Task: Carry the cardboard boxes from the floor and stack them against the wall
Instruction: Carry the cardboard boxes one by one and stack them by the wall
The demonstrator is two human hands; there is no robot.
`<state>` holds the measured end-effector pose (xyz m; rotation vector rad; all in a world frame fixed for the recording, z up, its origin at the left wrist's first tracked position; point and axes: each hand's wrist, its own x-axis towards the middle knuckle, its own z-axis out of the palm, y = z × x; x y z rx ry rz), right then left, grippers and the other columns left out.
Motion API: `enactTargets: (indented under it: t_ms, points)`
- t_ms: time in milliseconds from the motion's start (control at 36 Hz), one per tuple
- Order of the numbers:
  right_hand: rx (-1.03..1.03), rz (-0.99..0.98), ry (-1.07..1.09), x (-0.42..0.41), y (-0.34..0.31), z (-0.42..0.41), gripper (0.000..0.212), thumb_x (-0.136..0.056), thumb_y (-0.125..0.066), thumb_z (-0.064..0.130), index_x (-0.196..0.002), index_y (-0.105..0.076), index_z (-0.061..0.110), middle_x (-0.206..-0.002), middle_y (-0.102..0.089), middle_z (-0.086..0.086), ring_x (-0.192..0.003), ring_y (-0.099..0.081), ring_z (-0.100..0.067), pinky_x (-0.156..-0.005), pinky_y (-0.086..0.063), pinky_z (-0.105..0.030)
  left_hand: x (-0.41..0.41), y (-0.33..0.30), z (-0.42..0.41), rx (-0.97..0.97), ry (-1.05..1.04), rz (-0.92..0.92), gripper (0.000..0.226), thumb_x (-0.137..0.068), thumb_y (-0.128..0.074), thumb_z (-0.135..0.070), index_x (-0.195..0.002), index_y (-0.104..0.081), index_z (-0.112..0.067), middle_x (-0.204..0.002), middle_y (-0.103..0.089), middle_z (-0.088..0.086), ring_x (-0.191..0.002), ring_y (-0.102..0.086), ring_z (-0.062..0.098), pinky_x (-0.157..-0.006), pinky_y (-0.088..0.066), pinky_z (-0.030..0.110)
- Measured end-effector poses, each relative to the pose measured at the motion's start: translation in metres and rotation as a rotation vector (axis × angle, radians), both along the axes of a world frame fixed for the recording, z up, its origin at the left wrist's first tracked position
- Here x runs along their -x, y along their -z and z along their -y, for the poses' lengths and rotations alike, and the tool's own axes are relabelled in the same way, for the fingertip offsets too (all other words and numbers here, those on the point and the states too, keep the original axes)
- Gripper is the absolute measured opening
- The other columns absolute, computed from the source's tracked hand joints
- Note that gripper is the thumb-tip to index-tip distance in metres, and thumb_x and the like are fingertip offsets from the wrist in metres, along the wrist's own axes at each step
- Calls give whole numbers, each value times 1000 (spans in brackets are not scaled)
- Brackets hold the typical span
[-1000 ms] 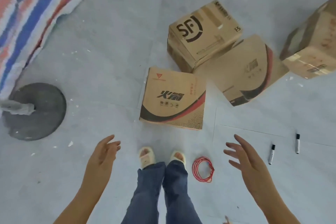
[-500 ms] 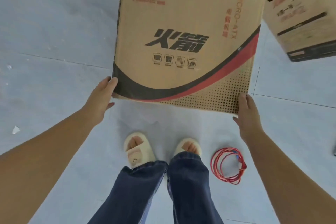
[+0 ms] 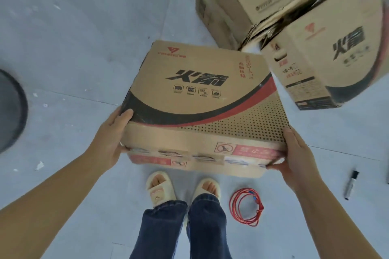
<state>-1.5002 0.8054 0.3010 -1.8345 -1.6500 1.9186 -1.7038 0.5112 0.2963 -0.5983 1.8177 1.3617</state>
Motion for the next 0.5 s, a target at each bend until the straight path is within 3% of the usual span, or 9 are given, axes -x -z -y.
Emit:
enactTargets:
  t_ms: [194,389,444,500]
  points:
    - [-12,-80,-109,-5,-149,15,29,-102,-36,27,-114,-62,34,-101,-70,6,-86,-61,-20,-58,-47,-35,-31,-154,28,3,-68,-59,31,-97,-46,-36,-128,-49,-42,-108,-59,-22,-104,-52,7,-92,-47,57]
    - [-6,-175,-148,-15,-290,36,30,-101,-42,28,-125,-59,33,-116,-68,6,-108,-61,-21,-81,-52,-55,-74,-295,64,-63,-166,-184,27,-100,-42,-30,-122,-46,-44,-106,-59,-23,-101,-53,3,-87,-46,49]
    - [-37,-213,-201,-18,-323,41,33,-96,-49,40,-127,-58,35,-120,-66,7,-113,-60,-21,-82,-53,-56,-92,-323,74,-79,-212,-212,29,-100,-43,-30,-124,-46,-44,-107,-59,-22,-101,-54,3,-86,-47,46]
    - [-45,-243,-271,-19,-351,43,59,-73,-63,64,-125,-58,38,-120,-66,9,-111,-61,-18,-79,-54,-54,-110,-344,82,-100,-260,-230,29,-99,-43,-30,-125,-46,-43,-109,-59,-20,-101,-55,4,-84,-48,45]
